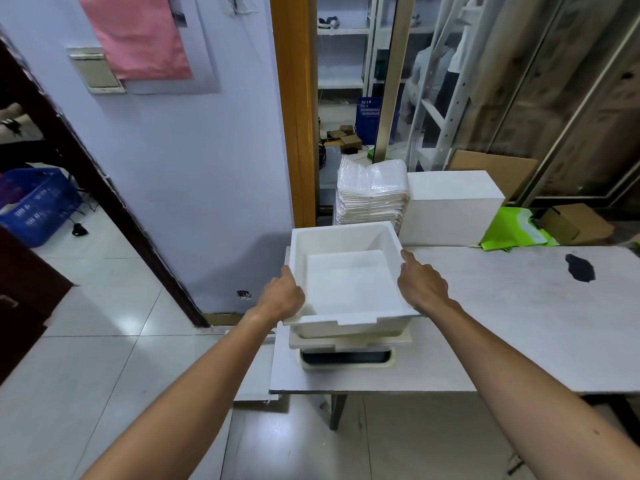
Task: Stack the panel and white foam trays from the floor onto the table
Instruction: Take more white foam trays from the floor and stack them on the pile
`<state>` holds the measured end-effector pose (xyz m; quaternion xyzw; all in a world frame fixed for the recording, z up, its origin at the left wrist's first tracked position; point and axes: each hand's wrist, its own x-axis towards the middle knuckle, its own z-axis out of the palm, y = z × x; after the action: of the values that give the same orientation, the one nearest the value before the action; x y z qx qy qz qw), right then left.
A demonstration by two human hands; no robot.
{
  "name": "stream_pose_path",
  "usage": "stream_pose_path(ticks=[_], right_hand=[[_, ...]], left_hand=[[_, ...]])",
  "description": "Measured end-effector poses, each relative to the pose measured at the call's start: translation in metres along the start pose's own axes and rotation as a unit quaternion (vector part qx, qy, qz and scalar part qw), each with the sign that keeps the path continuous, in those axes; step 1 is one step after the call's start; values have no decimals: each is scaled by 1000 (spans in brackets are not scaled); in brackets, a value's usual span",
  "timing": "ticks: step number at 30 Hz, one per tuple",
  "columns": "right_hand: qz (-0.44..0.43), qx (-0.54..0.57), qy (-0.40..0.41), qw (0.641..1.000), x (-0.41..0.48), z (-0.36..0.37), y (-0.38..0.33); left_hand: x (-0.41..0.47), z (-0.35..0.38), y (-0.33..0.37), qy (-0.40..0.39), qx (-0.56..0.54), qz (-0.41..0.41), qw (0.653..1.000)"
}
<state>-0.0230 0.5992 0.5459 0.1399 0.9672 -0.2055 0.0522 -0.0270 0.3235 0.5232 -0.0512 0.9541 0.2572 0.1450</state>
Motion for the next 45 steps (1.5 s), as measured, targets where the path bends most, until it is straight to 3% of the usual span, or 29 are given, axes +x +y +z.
stream_pose_path(ticks=[9,28,36,45], right_hand=[[8,-13,-35,999,20,17,1],[25,-32,-84,996,40,56,13],[18,-92,-133,987,34,58,15],[26,-73,-173,982,31,64,22]], left_hand=[[16,6,-8,-36,49,-15,998],[40,33,-24,-21,79,8,997],[32,38,-17,-20,200,3,979],[26,41,-10,-32,261,4,965]])
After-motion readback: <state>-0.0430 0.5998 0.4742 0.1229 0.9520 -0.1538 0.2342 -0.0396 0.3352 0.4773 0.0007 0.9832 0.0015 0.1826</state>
